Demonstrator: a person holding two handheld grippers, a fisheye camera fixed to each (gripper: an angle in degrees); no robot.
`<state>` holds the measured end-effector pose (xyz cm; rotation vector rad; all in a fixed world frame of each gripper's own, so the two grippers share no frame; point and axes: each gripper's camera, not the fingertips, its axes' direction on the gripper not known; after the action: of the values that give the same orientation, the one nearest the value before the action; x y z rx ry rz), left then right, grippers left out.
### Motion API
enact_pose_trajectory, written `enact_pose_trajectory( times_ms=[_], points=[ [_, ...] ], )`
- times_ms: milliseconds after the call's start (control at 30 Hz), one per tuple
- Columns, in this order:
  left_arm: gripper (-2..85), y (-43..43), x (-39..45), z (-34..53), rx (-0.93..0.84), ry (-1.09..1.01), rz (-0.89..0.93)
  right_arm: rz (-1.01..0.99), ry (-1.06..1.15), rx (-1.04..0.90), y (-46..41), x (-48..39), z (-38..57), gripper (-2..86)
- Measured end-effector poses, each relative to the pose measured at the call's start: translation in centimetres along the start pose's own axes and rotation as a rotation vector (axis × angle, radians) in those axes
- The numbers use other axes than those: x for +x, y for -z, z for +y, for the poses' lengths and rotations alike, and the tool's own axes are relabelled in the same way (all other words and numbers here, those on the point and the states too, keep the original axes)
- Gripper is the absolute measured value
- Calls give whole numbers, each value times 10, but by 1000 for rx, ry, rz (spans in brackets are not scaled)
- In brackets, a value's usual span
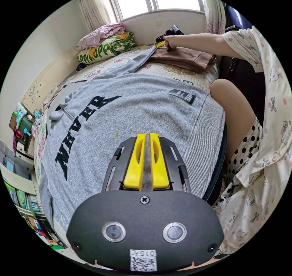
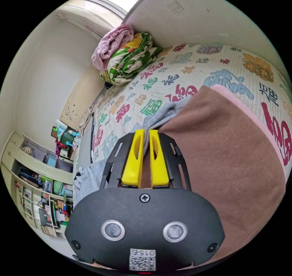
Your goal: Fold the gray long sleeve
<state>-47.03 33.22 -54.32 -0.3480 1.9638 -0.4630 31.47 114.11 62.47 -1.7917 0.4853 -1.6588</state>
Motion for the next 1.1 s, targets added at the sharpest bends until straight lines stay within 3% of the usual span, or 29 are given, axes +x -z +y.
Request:
enact_pose_trajectory(
  times_ms=[100,200,300,367,567,700,867,1033,1100],
  points=[
    [15,0,4,-1,2,-18,-27,-85,143,109,28,-39,16,15],
    [14,-2,1,-1,3,-18,-26,-221,495,174,68,-115,70,8],
    [16,-5,-7,-1,2,-3,1,-432,891,94,100,-180,173,6],
    [20,-8,-18,-1,1,22,42,-485,1100,-98,95,-203,258,5],
    [59,-27,-78,9,-16,273,316,-428,1095,-629,41,-198,342,5],
    [95,-25,-95,29,48,467,323,-372,1123,-593,52,-185,352,6],
    [163,-29,-117,53,207,729,386,-454,1089,-644,49,-159,337,7],
    [194,-27,-115,66,370,859,211,-463,1158,-690,48,-154,327,10],
    [204,-36,-115,69,398,897,247,-490,1162,-689,51,-151,320,13]
  ],
)
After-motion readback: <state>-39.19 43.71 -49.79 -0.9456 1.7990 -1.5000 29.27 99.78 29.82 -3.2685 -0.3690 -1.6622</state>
